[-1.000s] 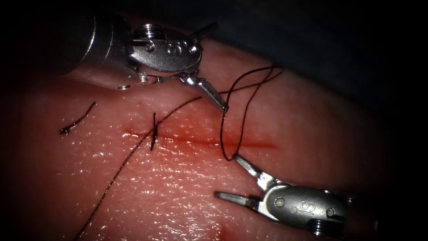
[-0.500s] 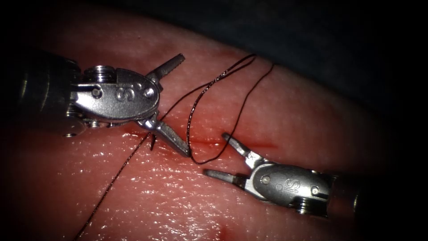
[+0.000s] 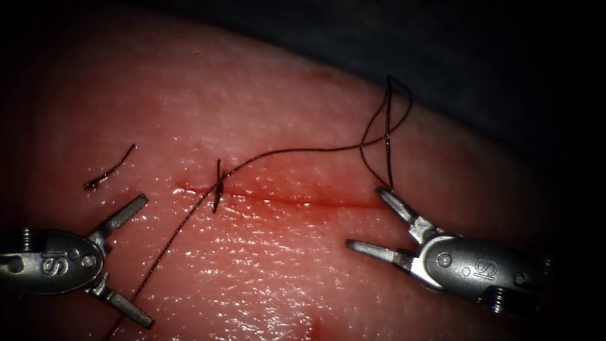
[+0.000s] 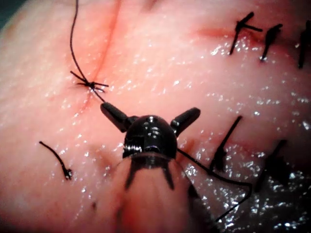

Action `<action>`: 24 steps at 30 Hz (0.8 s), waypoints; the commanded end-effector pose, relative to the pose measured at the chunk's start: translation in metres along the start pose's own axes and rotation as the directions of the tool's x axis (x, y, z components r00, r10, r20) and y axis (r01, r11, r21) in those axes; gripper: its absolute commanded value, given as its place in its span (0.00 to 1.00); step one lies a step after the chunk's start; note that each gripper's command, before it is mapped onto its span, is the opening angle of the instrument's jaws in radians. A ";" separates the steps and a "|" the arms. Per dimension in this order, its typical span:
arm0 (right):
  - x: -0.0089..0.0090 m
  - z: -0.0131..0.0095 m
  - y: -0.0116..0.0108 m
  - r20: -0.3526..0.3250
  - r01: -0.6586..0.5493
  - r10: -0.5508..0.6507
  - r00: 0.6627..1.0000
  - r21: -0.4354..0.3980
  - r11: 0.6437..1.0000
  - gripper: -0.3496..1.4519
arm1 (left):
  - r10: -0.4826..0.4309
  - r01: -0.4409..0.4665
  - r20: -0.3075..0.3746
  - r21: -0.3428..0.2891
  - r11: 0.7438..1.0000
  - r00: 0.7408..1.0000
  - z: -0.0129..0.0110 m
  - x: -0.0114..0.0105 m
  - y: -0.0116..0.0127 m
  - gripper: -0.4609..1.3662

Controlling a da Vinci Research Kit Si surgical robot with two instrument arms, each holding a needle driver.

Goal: Wound Closure
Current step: With the left gripper, grab the suture and pull the needle into frame.

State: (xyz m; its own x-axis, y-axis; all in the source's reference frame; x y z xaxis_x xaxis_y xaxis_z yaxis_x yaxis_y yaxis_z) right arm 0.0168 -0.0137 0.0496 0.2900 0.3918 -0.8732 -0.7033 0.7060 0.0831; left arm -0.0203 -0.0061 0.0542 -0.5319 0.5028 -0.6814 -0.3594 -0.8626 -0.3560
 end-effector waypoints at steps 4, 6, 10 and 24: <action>-0.0009 -0.0013 -0.0002 0.024 -0.004 0.004 1.000 0.006 1.000 0.58 | -0.041 0.040 0.043 0.028 0.999 0.998 0.0008 -0.0014 0.0009 0.88; -0.0016 -0.0023 -0.0006 0.040 -0.025 0.025 0.999 0.013 1.000 0.57 | -0.058 0.056 0.045 0.043 0.998 0.997 0.0015 -0.0022 0.0014 0.86; -0.0025 -0.0041 -0.0016 0.081 -0.042 0.040 0.996 0.021 0.999 0.57 | -0.110 0.101 0.142 0.073 0.992 0.984 0.0021 -0.0034 0.0019 0.72; -0.0014 -0.0067 -0.0039 0.081 -0.057 0.052 0.995 0.056 0.997 0.57 | -0.231 0.166 0.514 0.169 0.972 0.826 0.0027 -0.0064 0.0026 0.61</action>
State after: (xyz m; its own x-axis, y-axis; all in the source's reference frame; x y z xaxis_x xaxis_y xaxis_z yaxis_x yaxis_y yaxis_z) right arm 0.0150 -0.0212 0.0471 0.3038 0.4751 -0.8258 -0.6814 0.7142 0.1602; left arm -0.0199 -0.0116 0.0595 -0.7518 0.6427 -0.1474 -0.5656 -0.7434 -0.3571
